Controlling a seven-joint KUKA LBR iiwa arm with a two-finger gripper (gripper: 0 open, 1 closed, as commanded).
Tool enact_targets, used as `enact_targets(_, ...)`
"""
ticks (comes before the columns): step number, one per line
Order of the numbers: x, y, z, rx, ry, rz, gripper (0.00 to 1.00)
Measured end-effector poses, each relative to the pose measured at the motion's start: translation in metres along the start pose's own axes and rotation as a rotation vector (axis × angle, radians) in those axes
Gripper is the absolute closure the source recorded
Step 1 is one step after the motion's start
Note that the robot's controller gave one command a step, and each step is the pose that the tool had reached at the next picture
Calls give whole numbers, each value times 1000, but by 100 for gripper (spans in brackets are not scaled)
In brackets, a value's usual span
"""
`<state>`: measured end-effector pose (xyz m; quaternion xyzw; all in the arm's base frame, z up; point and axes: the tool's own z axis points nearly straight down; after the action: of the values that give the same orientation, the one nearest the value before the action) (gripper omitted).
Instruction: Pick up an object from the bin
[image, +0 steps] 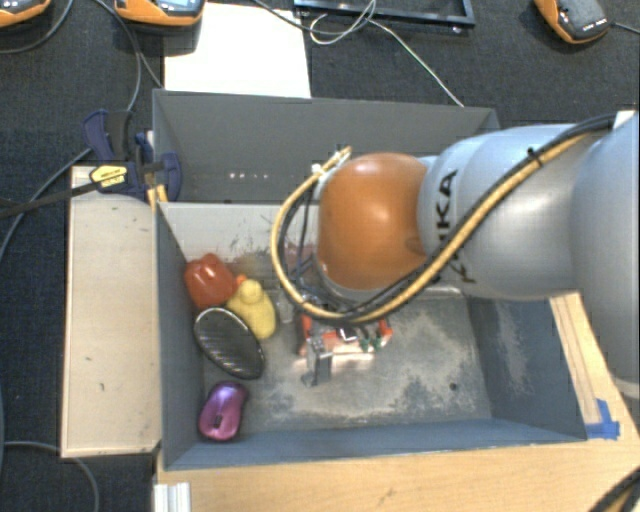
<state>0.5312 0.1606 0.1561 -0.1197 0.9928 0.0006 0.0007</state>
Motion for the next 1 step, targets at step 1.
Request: enact_targets(1,19,-31,4,0,-3,65,100)
